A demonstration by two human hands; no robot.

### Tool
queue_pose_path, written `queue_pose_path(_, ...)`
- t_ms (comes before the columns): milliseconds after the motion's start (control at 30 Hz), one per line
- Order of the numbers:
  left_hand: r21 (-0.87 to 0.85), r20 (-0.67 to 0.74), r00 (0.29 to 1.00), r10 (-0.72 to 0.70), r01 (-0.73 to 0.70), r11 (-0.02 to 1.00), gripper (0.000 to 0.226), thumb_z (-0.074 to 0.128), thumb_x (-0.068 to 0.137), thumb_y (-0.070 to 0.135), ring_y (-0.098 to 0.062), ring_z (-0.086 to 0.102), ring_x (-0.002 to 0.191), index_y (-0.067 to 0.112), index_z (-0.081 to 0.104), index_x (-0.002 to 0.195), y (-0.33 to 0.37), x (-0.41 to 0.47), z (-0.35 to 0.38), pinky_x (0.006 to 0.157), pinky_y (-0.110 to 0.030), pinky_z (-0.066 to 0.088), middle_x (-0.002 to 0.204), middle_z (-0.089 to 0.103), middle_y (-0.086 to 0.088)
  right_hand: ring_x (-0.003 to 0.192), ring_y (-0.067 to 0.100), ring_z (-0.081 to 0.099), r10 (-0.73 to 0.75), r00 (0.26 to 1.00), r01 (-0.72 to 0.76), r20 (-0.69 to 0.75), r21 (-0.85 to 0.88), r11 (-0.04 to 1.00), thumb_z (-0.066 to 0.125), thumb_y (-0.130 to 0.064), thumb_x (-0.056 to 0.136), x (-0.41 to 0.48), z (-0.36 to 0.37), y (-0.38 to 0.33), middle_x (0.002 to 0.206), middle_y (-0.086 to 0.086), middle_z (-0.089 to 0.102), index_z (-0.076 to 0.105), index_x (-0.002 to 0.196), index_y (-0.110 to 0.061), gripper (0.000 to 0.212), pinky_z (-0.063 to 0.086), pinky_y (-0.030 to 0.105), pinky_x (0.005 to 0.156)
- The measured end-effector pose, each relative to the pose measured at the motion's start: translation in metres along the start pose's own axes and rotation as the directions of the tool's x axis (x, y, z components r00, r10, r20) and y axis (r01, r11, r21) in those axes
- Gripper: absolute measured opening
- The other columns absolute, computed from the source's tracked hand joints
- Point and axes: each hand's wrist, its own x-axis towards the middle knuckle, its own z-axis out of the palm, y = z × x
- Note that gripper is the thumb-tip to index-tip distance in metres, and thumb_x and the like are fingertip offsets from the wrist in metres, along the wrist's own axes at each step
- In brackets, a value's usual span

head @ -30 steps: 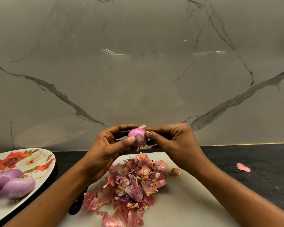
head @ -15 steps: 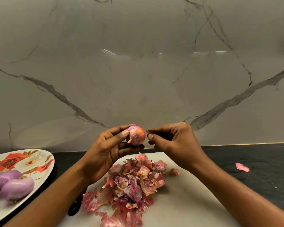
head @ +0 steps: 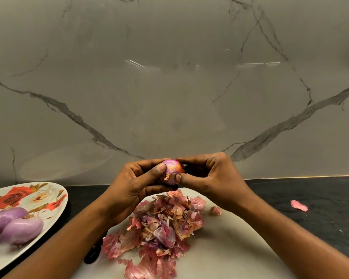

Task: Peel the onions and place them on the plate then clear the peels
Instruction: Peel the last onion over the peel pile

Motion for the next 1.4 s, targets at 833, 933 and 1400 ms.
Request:
queue_pose_path(833,0.06,-0.037,0.999,0.038,-0.036,0.998,0.042,0.071,0.083,0.014,-0.032,0.077,0.106,0.007,0.073,0.124,-0.0014,-0.0009,-0.0009,0.08,-0.029,0.064,0.119,0.078,-0.015,0.091,0.02,0.08,0.153,0.988,-0.153,0.011,0.162,0.975,0.078,-0.011,0.093,0.0035,-0.0002,-0.0008,0.101,0.005,0.083,0.079,0.119,-0.01,0.026,0.063,0.025,0.074)
queue_pose_path(933,0.061,-0.032,0.999,0.038,-0.036,0.997,0.042,0.071,0.084,0.013,-0.033,0.076,0.108,0.007,0.073,0.125,-0.0012,-0.0007,-0.0019,0.082,-0.031,0.064,0.12,0.077,-0.015,0.089,0.018,0.08,0.147,0.989,-0.146,0.01,0.175,0.974,0.079,-0.006,0.091,0.0025,-0.0008,-0.0016,0.099,0.005,0.083,0.079,0.117,-0.008,0.027,0.061,0.022,0.073)
queue_pose_path(1400,0.028,-0.027,0.997,0.069,-0.069,0.997,0.041,0.07,0.084,0.011,-0.033,0.076,0.107,0.004,0.073,0.125,0.0001,-0.0023,-0.0011,0.081,-0.03,0.064,0.12,0.077,-0.017,0.093,0.022,0.081,0.12,0.993,-0.121,0.017,0.212,0.97,0.08,-0.006,0.089,0.002,-0.0002,-0.0013,0.102,0.006,0.082,0.078,0.118,-0.005,0.029,0.064,0.029,0.08)
